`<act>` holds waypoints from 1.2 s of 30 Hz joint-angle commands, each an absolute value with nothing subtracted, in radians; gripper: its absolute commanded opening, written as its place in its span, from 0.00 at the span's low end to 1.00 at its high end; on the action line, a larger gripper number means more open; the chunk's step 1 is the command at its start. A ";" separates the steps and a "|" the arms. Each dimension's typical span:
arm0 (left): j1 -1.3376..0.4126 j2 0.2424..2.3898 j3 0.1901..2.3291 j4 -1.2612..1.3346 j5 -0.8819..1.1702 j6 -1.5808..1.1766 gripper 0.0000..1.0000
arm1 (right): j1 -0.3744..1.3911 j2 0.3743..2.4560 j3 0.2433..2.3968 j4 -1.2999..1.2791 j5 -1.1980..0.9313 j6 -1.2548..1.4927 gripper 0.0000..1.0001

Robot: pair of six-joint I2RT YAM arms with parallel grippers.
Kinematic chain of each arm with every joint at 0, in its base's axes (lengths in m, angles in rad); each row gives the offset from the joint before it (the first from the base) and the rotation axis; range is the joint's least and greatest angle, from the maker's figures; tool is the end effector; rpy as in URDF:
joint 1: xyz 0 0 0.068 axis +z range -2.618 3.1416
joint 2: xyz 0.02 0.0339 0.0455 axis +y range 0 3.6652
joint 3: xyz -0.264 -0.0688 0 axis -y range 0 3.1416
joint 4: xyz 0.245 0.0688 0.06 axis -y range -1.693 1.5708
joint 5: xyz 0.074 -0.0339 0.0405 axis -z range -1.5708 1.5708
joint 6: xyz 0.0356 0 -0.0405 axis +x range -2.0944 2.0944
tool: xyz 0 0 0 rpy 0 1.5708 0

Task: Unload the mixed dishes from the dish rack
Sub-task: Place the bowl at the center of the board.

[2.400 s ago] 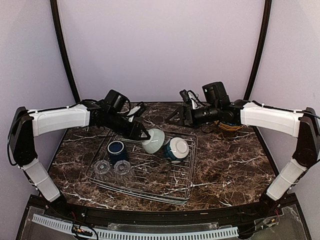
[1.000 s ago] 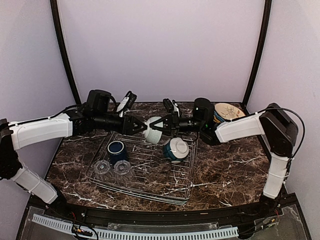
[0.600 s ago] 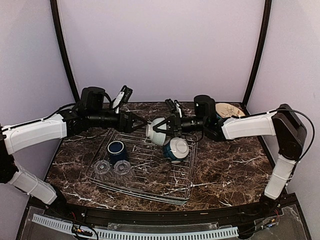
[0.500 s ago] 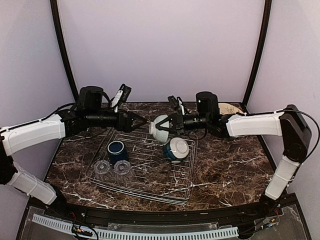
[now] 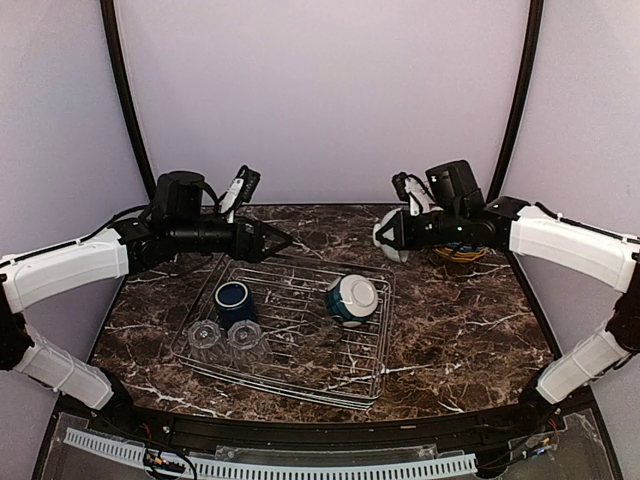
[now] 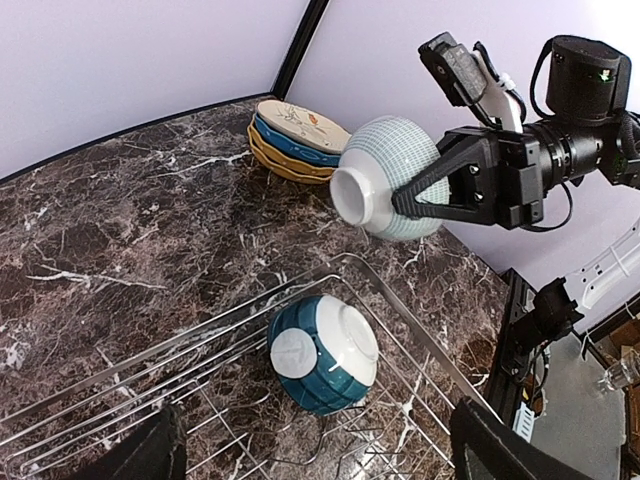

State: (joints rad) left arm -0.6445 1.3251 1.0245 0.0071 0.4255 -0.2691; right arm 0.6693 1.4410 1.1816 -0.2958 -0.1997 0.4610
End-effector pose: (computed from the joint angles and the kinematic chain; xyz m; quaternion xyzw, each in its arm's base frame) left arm 0.2385 -0.1977 0.3235 0.2701 0.7475 -0.4092 0.4482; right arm 0.2549 0.2106 0.3130 -0.1386 0.8597 0.3327 0.3620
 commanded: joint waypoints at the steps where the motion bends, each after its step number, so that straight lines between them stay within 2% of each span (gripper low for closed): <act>1: -0.649 1.320 1.002 0.019 0.417 -0.245 0.90 | 0.599 1.386 1.175 -0.552 0.197 0.441 0.00; 5: -0.649 1.345 1.002 0.016 0.406 -0.240 0.90 | 0.524 1.354 1.130 -0.692 0.355 0.560 0.00; 7: -0.648 1.355 1.015 0.008 0.415 -0.250 0.90 | 0.487 1.351 1.105 -0.732 0.365 0.590 0.00; 20: -0.649 1.341 1.028 0.007 0.501 -0.296 0.91 | 0.237 1.631 1.157 -0.816 0.399 0.300 0.00; 26: -0.648 1.352 1.028 0.006 0.481 -0.281 0.91 | 0.180 1.718 1.168 -0.791 0.357 0.236 0.00; 36: -0.649 1.379 1.034 0.005 0.509 -0.295 0.91 | 0.149 1.798 1.181 -0.763 0.424 0.213 0.00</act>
